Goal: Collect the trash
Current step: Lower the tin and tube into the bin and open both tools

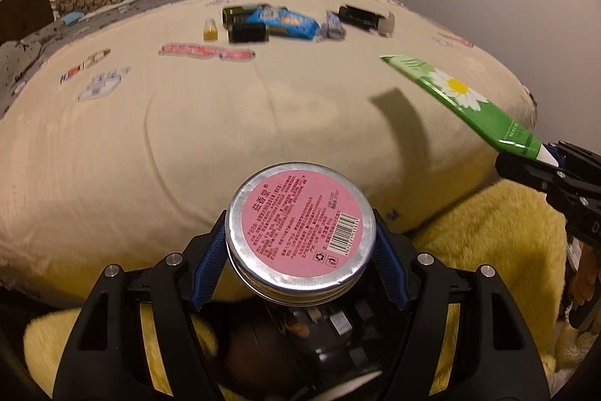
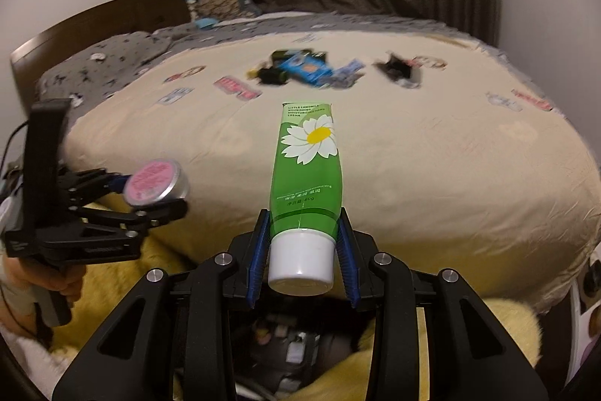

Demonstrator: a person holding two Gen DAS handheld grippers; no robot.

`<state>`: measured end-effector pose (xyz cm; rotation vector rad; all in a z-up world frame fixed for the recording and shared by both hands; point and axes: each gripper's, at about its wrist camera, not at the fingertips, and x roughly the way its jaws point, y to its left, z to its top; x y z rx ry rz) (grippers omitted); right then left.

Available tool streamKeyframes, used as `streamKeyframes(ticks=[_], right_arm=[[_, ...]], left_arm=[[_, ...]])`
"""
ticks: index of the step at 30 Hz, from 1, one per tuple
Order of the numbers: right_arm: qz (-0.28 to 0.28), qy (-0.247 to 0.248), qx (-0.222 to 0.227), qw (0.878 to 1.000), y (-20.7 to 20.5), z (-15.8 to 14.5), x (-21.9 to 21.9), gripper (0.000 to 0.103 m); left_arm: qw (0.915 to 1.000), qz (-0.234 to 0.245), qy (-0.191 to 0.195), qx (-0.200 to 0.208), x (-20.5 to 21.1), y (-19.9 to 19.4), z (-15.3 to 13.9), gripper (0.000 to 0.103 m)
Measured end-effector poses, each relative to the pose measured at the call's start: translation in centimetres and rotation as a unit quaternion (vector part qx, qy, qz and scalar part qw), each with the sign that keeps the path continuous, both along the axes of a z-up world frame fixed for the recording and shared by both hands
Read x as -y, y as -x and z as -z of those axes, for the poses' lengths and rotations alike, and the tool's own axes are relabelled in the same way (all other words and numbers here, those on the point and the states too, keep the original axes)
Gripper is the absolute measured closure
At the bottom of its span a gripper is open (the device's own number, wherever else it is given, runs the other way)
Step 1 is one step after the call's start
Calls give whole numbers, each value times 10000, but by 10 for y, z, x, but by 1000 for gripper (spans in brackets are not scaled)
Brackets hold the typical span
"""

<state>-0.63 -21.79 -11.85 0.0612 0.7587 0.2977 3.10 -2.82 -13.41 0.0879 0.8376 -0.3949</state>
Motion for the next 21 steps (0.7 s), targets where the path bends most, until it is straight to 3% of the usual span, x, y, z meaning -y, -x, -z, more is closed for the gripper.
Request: streamKeyframes(ticks=[12, 17, 21], right_arm=[[-367, 96, -889, 9953, 19, 37, -18, 68], [-455, 93, -1582, 9863, 11, 77, -25, 68], [-414, 148, -1878, 9812, 10, 102, -31, 69]], left_arm=[[9963, 81, -361, -779, 0, 25, 54, 36], [9914, 354, -621, -1099, 12, 27, 80, 36], [9871, 439, -676, -1382, 17, 25, 98, 36]])
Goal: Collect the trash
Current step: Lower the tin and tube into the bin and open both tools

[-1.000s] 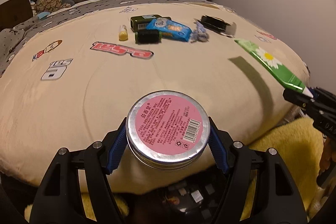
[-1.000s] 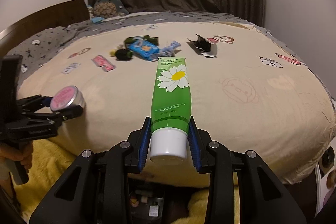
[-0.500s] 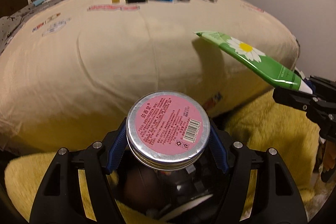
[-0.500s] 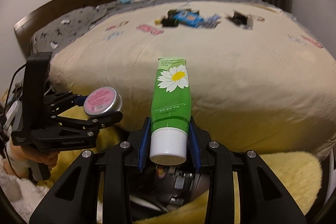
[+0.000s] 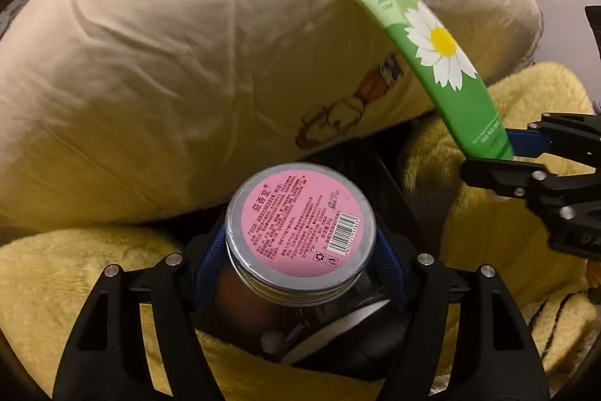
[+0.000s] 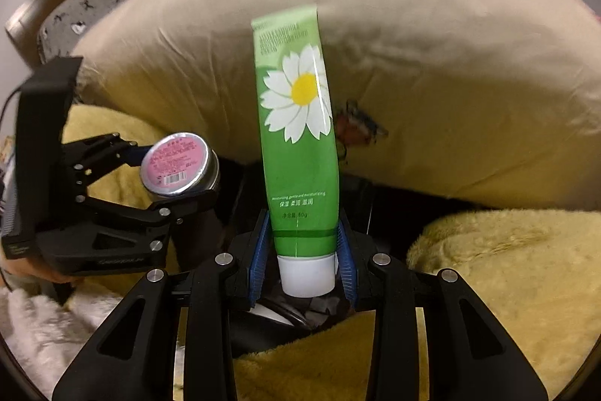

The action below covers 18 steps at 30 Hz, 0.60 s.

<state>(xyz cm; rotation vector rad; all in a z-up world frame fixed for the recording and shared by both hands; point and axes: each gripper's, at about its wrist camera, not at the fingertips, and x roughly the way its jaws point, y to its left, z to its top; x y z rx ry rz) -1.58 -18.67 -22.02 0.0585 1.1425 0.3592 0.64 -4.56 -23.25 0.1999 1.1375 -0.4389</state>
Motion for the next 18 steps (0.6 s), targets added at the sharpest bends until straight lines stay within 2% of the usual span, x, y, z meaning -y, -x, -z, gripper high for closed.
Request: streamKeyframes(ticks=[4, 11, 14, 18], right_arm=[[44, -56, -206, 9998, -4, 12, 0, 69], [58, -22, -249, 9997, -6, 12, -3, 67], [121, -12, -230, 9997, -11, 11, -1, 57], [263, -6, -132, 9996, -13, 4, 6, 53]], left_arm=[[9996, 8, -83, -288, 2, -1, 16, 36], [9986, -8, -103, -527, 3, -6, 23, 36], [9983, -54, -78, -575, 1, -7, 24, 31], [9988, -120, -39, -480, -4, -8, 16, 26]])
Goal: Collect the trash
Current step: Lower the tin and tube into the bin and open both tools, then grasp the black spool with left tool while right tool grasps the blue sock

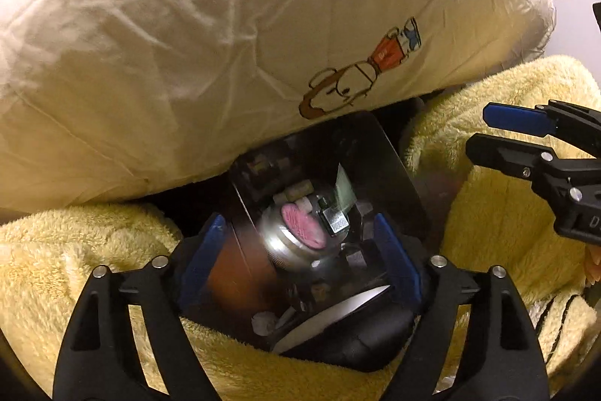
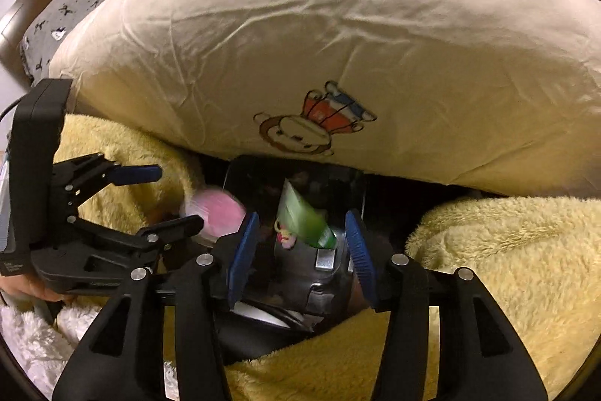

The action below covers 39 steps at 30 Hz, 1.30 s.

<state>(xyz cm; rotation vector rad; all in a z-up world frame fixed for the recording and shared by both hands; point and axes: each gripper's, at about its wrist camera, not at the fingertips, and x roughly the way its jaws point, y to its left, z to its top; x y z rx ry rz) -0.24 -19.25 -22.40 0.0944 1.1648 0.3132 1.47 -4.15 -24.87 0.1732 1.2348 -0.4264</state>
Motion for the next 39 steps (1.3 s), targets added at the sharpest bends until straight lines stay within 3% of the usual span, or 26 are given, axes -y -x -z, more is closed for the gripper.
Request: streamKeyframes(ticks=[10, 20, 30, 39], right_arm=[[75, 34, 405, 9991, -7, -27, 12, 52], [398, 357, 1552, 9864, -44, -87, 31, 52], [729, 289, 2039, 9758, -128, -118, 40, 51], [867, 131, 1955, 9768, -207, -111, 39, 51]], left_arm=[[9991, -141, 60, 389, -15, -8, -31, 24], [9898, -484, 69, 1338, -30, -46, -96, 22], [9758, -740, 290, 2039, -25, -112, -139, 21], [9735, -983, 228, 2052, -8, -179, -135, 21]])
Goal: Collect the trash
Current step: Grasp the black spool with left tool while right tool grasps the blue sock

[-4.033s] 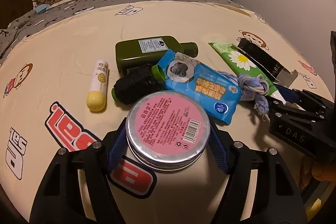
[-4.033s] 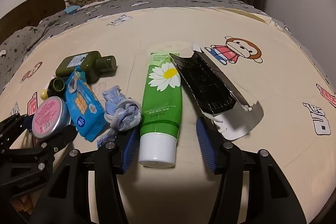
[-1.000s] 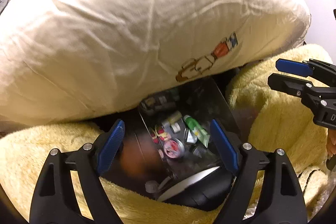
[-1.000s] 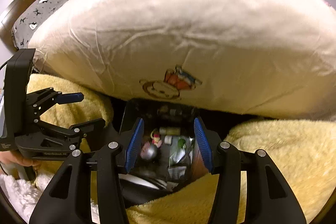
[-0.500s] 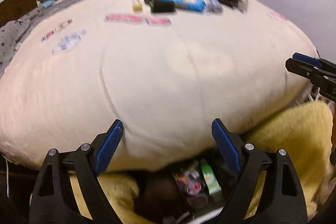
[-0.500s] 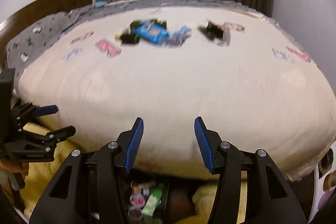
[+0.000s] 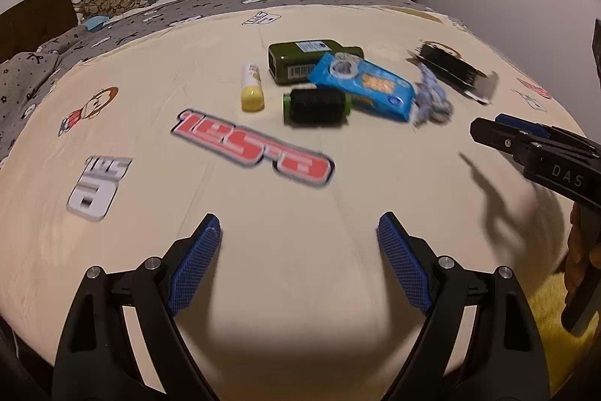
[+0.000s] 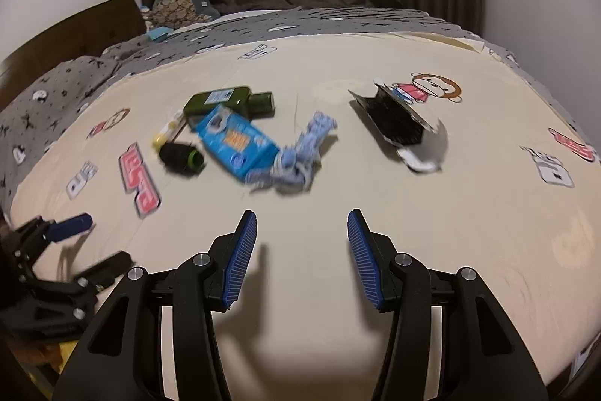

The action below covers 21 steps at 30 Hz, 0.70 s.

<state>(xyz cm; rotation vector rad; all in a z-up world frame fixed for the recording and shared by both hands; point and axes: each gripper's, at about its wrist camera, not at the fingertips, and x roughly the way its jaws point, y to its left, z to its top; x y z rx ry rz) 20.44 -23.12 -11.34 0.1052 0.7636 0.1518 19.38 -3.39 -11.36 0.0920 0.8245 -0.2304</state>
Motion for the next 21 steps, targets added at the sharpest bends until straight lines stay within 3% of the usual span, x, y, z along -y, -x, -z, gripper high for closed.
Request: streamKeyframes(ticks=[12, 14, 16, 21], right_arm=[[-14, -184, -396, 9990, -61, 18, -4, 52], [-30, -189, -389, 9991, -63, 20, -3, 60], [-57, -223, -365, 9991, -64, 20, -1, 74], [-88, -149, -266, 9995, -60, 19, -1, 76]], left_arm=[[9999, -44, 154, -40, 18, -59, -1, 21], [9999, -37, 150, -77, 21, -68, -1, 21], [9998, -68, 138, -126, 24, -77, 1, 21], [9997, -136, 84, -199, 29, -94, 5, 24]])
